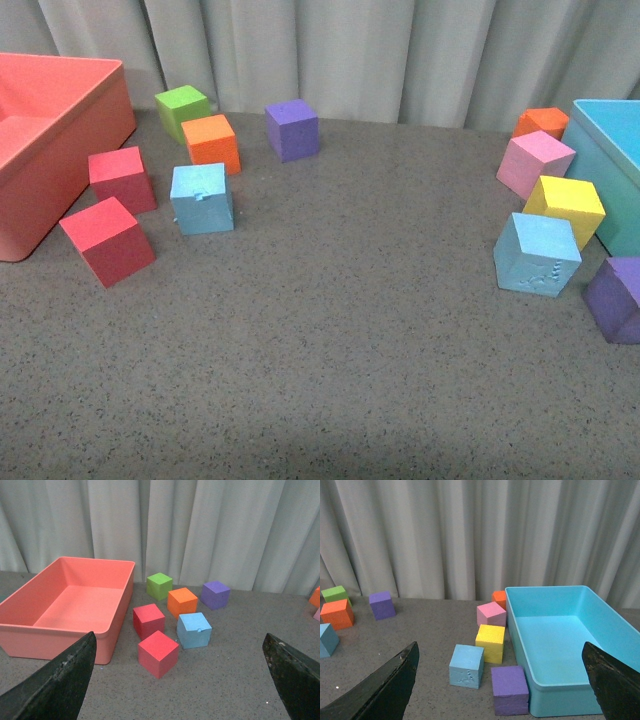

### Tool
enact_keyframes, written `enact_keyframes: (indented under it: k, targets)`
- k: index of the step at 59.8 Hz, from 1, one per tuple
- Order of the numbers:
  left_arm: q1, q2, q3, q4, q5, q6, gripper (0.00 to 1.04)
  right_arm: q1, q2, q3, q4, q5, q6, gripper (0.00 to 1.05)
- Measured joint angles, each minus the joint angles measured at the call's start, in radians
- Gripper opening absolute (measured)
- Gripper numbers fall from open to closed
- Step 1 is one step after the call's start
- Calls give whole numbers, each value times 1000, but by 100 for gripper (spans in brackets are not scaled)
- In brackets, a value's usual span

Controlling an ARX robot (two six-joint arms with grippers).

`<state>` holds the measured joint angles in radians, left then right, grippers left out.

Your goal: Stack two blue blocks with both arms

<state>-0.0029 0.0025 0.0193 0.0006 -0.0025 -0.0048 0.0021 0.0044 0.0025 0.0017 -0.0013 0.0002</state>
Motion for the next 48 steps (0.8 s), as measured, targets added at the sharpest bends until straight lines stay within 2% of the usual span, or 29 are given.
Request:
enact_keyframes:
  k: [48]
  targets:
    - [0, 0, 0, 0, 0, 0, 98, 0, 0, 0, 0, 0, 0, 95]
